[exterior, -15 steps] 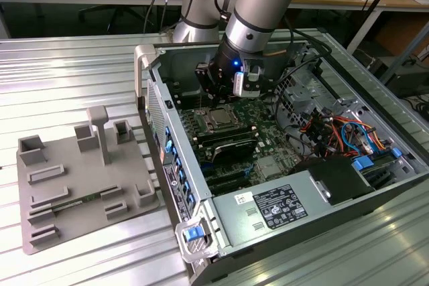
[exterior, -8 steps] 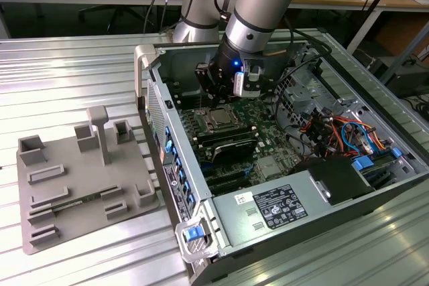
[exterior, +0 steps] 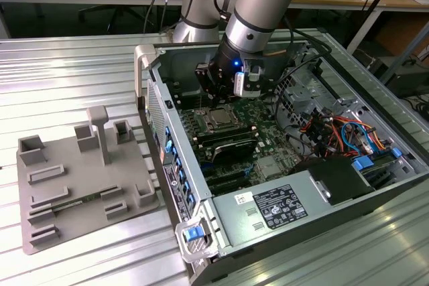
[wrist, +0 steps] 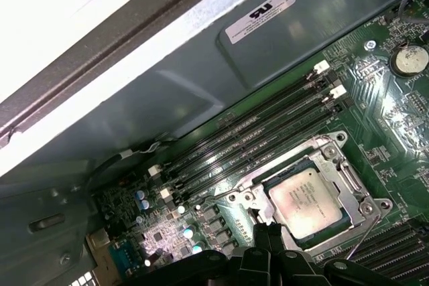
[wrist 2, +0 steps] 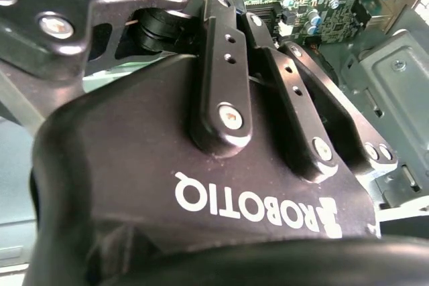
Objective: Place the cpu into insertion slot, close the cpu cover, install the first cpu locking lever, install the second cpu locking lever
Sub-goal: 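Install the first cpu locking lever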
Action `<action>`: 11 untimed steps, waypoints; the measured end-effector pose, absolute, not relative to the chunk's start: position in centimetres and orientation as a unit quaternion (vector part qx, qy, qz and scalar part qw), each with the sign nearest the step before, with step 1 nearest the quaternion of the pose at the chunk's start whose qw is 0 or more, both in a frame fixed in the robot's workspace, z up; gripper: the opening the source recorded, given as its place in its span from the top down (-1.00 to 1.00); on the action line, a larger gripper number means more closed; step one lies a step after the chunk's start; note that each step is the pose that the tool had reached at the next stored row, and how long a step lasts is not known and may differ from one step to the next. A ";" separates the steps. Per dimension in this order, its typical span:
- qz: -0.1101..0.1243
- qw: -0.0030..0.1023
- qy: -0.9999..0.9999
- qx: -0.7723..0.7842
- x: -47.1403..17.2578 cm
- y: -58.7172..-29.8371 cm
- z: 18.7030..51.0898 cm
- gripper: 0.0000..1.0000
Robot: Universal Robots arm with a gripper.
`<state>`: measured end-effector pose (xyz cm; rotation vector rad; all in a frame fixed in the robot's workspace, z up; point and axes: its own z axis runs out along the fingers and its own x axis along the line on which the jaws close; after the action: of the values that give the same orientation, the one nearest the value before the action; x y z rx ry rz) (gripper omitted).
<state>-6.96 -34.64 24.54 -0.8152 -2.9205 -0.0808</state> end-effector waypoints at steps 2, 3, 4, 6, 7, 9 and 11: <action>-0.027 0.054 -0.962 -0.267 -7.0 -34.6 24.5 0.79; -0.027 0.054 -0.962 -0.267 -7.0 -34.6 24.5 0.79; -0.027 0.054 -0.962 -0.266 -7.0 -34.6 24.5 0.79; -0.027 0.054 -0.962 -0.265 -7.0 -34.6 24.5 0.79; -0.027 0.054 -0.962 -0.265 -7.0 -34.6 24.5 0.79; -0.027 0.054 -0.963 -0.264 -7.0 -34.6 24.5 0.79; -0.027 0.054 -0.963 -0.263 -7.0 -34.6 24.5 0.79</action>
<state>-6.96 -34.64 24.54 -0.7987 -2.9244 -0.0817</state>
